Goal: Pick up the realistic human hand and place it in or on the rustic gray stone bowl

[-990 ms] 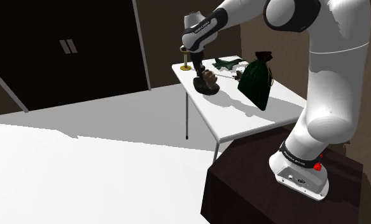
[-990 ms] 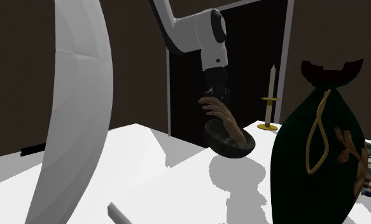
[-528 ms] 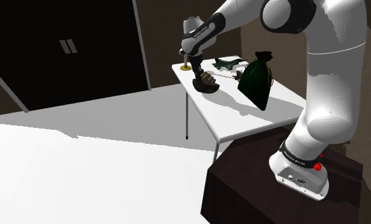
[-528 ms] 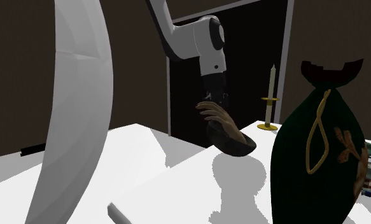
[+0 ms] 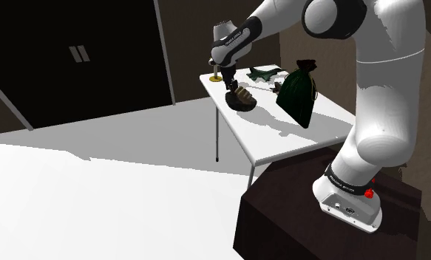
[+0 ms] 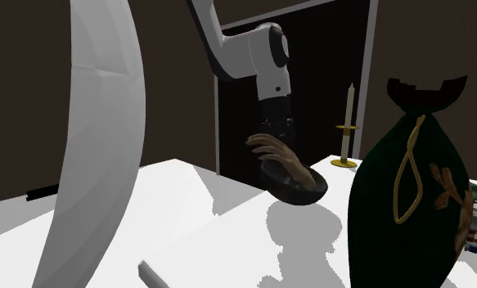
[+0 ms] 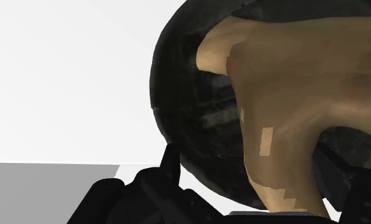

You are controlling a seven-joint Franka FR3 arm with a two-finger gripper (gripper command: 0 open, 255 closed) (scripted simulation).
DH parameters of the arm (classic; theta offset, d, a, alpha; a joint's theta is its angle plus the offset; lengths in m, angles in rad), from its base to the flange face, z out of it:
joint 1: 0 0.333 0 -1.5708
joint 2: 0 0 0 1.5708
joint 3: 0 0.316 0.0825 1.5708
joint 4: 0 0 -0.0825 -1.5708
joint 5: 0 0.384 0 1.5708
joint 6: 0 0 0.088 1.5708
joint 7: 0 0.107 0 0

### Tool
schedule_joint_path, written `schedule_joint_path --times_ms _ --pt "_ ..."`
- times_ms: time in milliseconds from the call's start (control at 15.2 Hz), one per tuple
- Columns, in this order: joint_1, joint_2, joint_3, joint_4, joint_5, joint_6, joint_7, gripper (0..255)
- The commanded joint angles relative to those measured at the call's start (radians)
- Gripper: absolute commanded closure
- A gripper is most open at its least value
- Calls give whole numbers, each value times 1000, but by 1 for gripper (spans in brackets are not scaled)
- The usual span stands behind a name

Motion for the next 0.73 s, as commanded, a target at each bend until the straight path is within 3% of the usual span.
schedule_joint_path --times_ms 0,132,396,660 --pt "0 1 -1 -2 0 0 1 0" --pt "-6 8 -1 6 2 0 -6 0" --pt "8 -42 -4 67 -9 -111 1 0" --pt "8 -42 -4 67 -9 -111 1 0"
